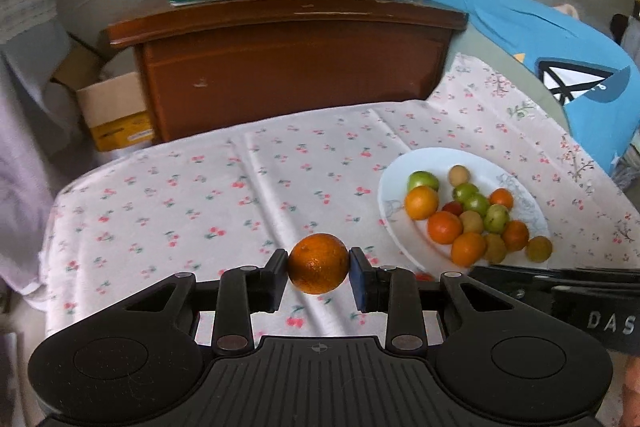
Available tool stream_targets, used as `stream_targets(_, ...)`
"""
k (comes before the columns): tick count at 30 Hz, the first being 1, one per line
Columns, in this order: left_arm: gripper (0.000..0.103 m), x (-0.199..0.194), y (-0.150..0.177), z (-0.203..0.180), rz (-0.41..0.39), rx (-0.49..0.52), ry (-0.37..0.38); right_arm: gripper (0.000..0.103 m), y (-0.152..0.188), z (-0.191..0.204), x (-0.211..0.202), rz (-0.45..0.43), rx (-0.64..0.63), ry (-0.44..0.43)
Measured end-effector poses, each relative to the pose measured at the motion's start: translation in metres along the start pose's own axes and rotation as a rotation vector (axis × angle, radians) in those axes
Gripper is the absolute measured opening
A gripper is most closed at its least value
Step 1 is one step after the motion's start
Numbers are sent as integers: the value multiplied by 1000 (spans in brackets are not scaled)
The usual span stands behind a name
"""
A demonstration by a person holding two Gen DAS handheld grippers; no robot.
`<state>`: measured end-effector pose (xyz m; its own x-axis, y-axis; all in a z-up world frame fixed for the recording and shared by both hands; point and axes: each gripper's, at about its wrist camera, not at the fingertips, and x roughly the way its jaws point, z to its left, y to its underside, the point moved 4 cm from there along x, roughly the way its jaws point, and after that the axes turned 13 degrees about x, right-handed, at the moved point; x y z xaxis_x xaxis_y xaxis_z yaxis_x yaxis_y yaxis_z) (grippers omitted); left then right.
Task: Organize fruits
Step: 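Hold the tangerine in left gripper while right gripper grasps the red tomato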
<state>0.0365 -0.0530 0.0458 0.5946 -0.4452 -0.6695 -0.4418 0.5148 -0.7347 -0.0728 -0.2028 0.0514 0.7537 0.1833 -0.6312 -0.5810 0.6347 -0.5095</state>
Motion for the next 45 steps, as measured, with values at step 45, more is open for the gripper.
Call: stream_targets(45, 39, 14, 34, 1, 74, 21, 31, 19, 26, -9, 52, 1, -52, 143)
